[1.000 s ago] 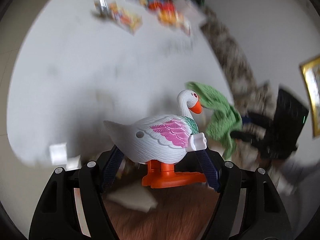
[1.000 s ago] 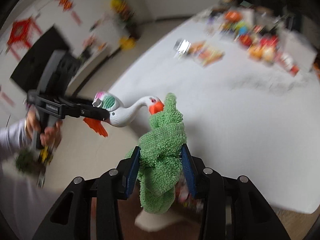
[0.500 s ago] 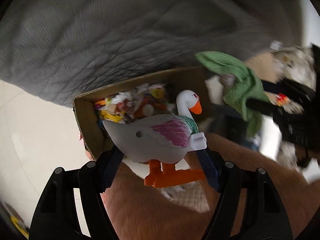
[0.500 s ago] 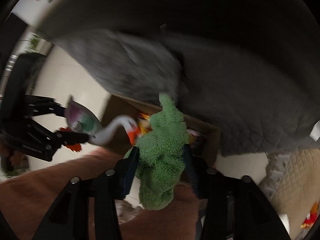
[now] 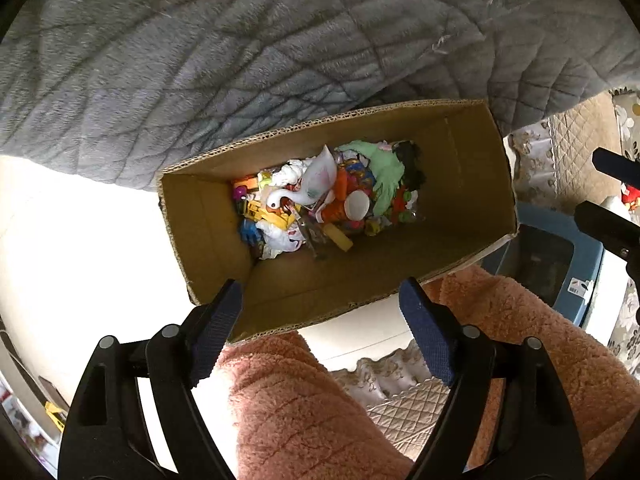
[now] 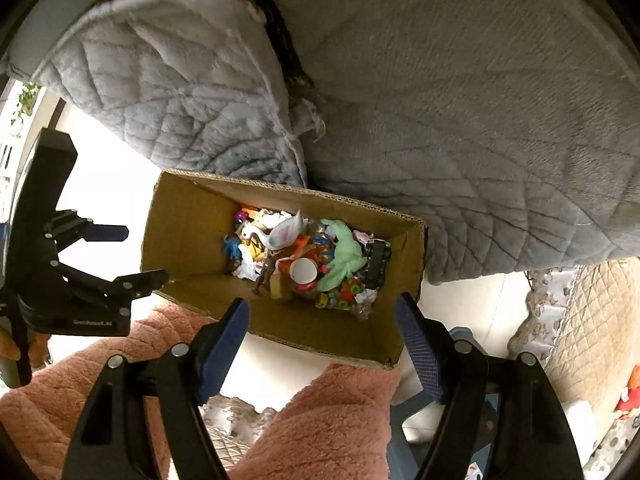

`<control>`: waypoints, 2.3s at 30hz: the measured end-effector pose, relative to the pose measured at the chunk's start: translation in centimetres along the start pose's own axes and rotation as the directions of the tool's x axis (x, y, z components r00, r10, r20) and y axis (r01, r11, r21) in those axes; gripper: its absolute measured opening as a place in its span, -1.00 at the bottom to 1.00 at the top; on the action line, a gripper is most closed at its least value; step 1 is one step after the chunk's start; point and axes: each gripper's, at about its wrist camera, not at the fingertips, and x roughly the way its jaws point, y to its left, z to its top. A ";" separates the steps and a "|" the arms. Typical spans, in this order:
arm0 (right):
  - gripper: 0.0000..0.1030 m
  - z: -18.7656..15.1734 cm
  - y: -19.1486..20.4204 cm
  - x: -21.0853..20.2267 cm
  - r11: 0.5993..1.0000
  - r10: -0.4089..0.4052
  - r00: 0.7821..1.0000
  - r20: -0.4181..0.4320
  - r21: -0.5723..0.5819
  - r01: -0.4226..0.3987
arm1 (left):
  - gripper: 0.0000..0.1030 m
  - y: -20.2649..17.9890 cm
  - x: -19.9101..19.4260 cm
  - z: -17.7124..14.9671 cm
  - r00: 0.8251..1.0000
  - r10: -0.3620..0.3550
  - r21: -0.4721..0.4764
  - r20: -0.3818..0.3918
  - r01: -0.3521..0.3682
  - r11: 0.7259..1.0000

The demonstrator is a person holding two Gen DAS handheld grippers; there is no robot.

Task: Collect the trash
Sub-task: 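Carry duck and towel to the cardboard box and open both grippers, then grasp the yellow Enaak snack bag with the right gripper, then grasp the orange bear toy with the left gripper while the right gripper holds the snack bag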

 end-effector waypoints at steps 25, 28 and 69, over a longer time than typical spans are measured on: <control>0.89 28.6 7.3 -24.5 0.953 0.171 0.789 0.590 -0.302 0.019 | 0.77 1.9 -30.3 0.7 0.866 -0.002 -0.110 0.500 0.066 0.992; 0.89 34.8 9.0 -22.3 0.951 0.109 0.813 0.571 -0.297 0.081 | 0.77 2.9 -30.8 0.2 0.855 0.007 -0.166 0.519 0.093 0.982; -0.94 7.8 -14.1 -30.9 0.935 0.059 0.748 0.661 0.226 -0.273 | 0.77 -7.8 -31.5 40.9 0.858 -0.189 -0.378 0.477 0.395 0.837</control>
